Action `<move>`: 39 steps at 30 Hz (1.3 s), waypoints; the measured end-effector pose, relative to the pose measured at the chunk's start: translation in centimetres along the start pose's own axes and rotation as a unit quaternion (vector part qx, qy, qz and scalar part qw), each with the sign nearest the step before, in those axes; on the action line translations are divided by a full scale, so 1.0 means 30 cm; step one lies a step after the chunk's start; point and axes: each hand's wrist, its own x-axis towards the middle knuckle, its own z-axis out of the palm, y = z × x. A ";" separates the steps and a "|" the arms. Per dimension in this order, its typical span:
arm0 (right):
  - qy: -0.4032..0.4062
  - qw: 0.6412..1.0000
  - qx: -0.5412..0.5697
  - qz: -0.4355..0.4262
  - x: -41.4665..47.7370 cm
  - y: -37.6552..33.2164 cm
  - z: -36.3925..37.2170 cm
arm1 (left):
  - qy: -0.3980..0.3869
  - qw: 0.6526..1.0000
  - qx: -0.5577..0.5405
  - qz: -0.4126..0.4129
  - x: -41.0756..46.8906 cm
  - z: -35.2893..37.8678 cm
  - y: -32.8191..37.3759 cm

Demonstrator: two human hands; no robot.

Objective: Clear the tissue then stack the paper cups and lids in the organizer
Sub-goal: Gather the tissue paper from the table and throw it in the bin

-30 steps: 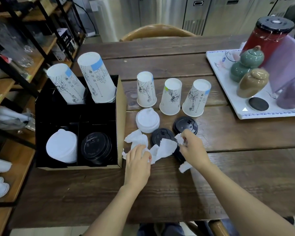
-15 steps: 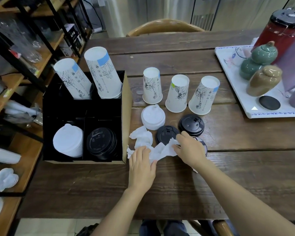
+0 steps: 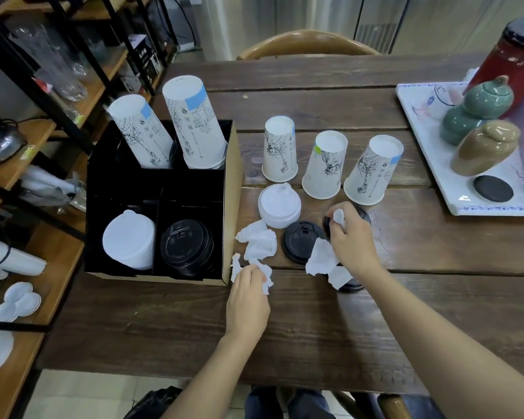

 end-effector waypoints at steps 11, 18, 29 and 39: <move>-0.200 0.958 -0.190 -0.071 0.046 -0.046 0.164 | 0.076 0.993 -0.092 0.013 -0.030 -0.054 -0.003; -0.298 0.900 -0.308 -0.076 0.091 -0.069 0.314 | 0.095 0.984 -0.147 -0.014 -0.058 -0.114 0.005; -0.239 0.951 -0.177 -0.085 0.093 -0.124 0.310 | 0.097 0.961 -0.229 -0.120 -0.081 -0.198 0.022; -0.092 0.936 0.284 0.186 0.026 -0.193 0.146 | -0.015 0.870 -0.371 -0.324 -0.028 -0.190 0.097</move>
